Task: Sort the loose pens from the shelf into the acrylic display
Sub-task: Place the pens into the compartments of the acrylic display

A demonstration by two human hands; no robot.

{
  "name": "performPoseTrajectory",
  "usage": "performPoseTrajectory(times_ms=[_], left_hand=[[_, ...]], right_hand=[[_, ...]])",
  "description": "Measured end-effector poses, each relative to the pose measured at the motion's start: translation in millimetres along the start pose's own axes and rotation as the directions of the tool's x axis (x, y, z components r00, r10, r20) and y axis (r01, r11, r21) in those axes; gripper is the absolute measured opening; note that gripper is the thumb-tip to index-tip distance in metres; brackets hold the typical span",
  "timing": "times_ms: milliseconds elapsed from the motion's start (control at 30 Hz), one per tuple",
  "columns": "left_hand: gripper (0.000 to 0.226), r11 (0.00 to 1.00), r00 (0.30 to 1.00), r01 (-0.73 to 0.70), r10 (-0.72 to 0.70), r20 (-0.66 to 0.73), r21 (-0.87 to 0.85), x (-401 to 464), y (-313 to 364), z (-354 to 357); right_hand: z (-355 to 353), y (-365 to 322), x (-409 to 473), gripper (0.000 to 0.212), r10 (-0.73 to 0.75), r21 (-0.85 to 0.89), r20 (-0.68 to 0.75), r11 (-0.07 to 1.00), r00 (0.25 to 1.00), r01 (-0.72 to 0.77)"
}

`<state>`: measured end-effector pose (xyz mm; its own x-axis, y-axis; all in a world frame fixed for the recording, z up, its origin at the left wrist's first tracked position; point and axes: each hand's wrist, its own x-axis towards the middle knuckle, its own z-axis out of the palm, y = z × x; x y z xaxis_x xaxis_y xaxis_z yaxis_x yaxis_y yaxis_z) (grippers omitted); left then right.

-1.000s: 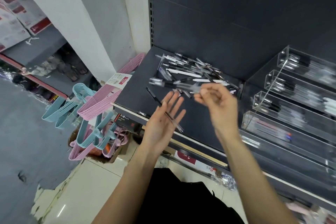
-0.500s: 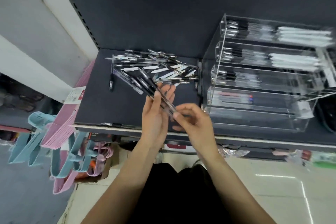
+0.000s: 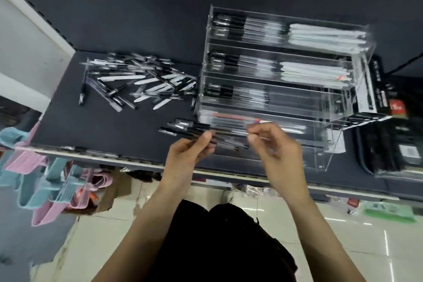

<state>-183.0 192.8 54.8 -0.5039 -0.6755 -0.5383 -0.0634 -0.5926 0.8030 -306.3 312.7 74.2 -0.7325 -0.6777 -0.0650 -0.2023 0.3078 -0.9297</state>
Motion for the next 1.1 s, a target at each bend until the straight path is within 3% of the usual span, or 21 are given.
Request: performPoseTrajectory(times_ms=[133,333,567,767,867,1000,1100], left_hand=[[0.021,0.993,0.995,-0.053,0.043,-0.092,-0.105,-4.4,-7.4,19.4],[0.018,0.991,0.968,-0.076,0.047,-0.248,-0.107,-4.4,-13.8,26.3],[0.017,0.981,0.962,-0.094,0.046,-0.267,-0.17,0.9,-15.0,36.0],[0.02,0.987,0.973,-0.085,0.052,-0.227,-0.139,8.8,-12.8,35.3],[0.016,0.988,0.973,-0.094,0.064,-0.223,-0.126,11.4,-10.6,38.6],[0.011,0.986,0.978,-0.155,0.145,-0.147,-0.06,13.9,-8.8,52.8],[0.014,0.977,0.972,-0.21,0.206,-0.114,-0.025,14.4,-8.2,63.6]], right_hand=[[-52.9,17.1,38.3,0.009,-0.134,-0.088,-0.179,0.989,0.975,0.12],[-55.5,33.5,87.5,0.009,-0.278,-0.377,-0.025,0.892,0.96,0.249],[-41.7,26.9,106.4,0.013,-0.267,-0.628,0.084,0.734,0.96,0.259],[-40.2,25.3,104.0,0.021,-0.191,-0.636,0.117,0.739,0.975,0.221],[-41.8,21.3,94.6,0.018,-0.278,-0.61,0.094,0.743,0.956,0.276],[-32.7,4.2,68.5,0.019,-0.313,-0.367,0.344,0.823,0.885,0.433],[-28.6,3.6,60.3,0.016,-0.327,-0.34,0.341,0.831,0.881,0.44]])
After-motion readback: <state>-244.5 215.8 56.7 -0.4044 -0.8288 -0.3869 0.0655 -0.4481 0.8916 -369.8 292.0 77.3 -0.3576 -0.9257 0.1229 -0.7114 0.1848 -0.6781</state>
